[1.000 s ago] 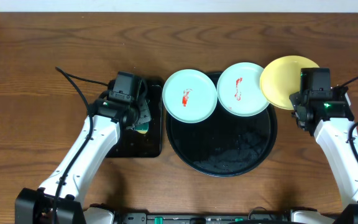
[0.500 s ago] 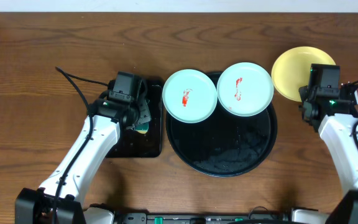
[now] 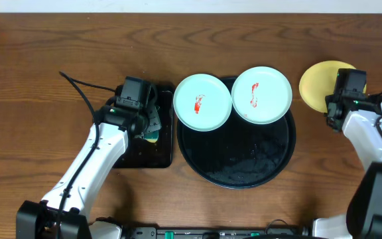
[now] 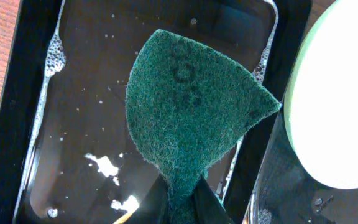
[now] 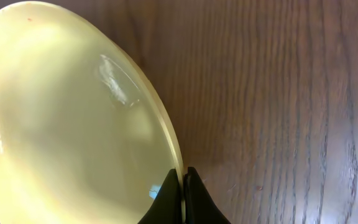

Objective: Clean dirty plates on tray and stack at the side
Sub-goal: 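Carry the yellow plate right and set it on the table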

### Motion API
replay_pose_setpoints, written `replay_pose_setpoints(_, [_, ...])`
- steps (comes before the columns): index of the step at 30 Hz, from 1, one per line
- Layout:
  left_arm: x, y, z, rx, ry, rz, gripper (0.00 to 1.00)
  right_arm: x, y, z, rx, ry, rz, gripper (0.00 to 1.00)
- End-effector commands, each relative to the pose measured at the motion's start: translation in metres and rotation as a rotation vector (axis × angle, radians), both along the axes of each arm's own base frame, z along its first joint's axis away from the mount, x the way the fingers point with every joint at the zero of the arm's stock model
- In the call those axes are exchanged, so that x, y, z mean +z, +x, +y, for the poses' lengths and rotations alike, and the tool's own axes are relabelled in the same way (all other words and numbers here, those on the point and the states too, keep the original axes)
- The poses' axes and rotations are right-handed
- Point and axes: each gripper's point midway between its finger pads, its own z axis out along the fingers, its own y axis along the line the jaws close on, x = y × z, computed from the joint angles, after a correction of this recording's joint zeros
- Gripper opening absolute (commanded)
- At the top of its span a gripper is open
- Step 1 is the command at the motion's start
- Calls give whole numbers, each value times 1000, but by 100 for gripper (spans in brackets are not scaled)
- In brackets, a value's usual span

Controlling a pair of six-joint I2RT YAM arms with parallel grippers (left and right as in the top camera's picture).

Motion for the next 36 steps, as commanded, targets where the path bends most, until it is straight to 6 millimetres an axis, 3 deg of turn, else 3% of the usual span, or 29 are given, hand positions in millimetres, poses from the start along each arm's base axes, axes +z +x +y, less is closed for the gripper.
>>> replay_pose_setpoints(1, [-3, -1, 4, -6, 20, 5, 7, -5, 4, -11, -39, -14, 2, 2])
replay_pose_setpoints(11, [-3, -2, 4, -6, 21, 8, 8, -35, 5, -12, -38, -3, 54, 1])
replay_pose_setpoints(17, [-3, -2, 4, -6, 21, 8, 7, -40, 4, -11, -21, -6, 76, 1])
replay_pose_setpoints(18, [-3, -2, 4, -6, 21, 7, 7, -40, 4, -12, -4, -13, 83, 8])
replay_pose_setpoints(19, [-3, -2, 4, -6, 21, 7, 7, -40, 5, -11, 20, -18, 92, 28])
replay_pose_setpoints(20, [-3, -2, 4, -6, 21, 7, 8, -40, 5, -10, 52, -24, 104, 55])
replay_pose_setpoints(22, [-3, -2, 4, -6, 21, 7, 7, -37, 6, -8, 140, -44, 134, 77])
replay_pose_setpoints(24, [-3, -2, 4, -6, 21, 7, 8, -30, 9, -6, 249, -82, 161, 87])
replay_pose_setpoints(26, [-3, -1, 4, -6, 21, 7, 8, -19, 17, 0, 370, -113, 161, 87])
replay_pose_setpoints(28, [-3, -2, 4, -6, 20, 7, 7, -4, 33, 18, 565, -129, 121, 86])
replay_pose_setpoints(31, [-3, -2, 4, -6, 20, 7, 7, 24, 52, 64, 883, -124, 7, 85])
replay_pose_setpoints(34, [-3, -2, 4, -6, 20, 7, 7, 54, 57, 117, 1185, -129, -120, 81])
replay_pose_setpoints(36, [-3, -2, 4, -6, 20, 7, 7, 65, 57, 140, 1293, -137, -169, 80])
